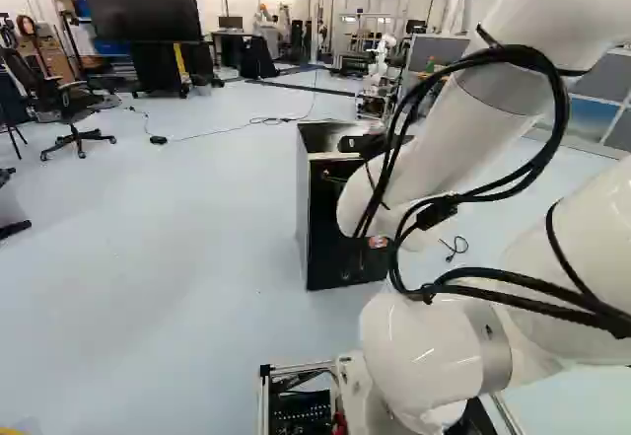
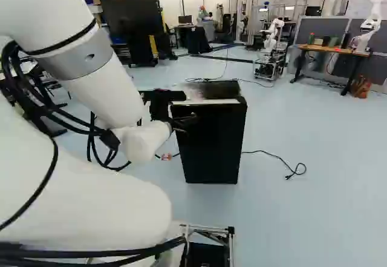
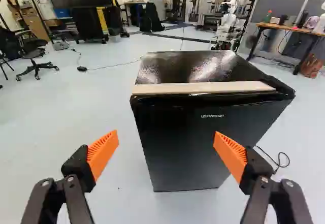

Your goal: Grab a drink from the fridge

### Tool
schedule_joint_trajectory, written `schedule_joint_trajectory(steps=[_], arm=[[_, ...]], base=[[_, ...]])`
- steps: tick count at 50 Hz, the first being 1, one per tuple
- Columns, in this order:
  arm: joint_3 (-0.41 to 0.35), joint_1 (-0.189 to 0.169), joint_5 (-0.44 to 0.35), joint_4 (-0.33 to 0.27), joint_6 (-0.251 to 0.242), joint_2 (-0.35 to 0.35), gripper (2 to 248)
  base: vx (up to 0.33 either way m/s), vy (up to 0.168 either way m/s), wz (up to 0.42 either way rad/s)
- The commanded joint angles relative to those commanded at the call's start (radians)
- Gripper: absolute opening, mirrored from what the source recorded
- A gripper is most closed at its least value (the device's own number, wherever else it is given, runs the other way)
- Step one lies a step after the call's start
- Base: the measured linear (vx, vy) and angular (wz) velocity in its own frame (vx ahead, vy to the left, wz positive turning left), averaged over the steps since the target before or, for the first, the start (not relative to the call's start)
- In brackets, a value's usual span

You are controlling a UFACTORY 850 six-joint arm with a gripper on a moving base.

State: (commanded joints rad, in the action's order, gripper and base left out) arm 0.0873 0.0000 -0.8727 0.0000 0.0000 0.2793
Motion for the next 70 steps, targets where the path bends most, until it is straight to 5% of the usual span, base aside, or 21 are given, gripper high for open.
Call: schedule_joint_trajectory(steps=[43,70], arm=[[0.000,0.000,0.000,0.000,0.000,0.000,247],[0.000,0.000,0.000,0.000,0.000,0.000,247]], base=[[0.000,0.004,0.000],[0.000,0.095,-0.013]])
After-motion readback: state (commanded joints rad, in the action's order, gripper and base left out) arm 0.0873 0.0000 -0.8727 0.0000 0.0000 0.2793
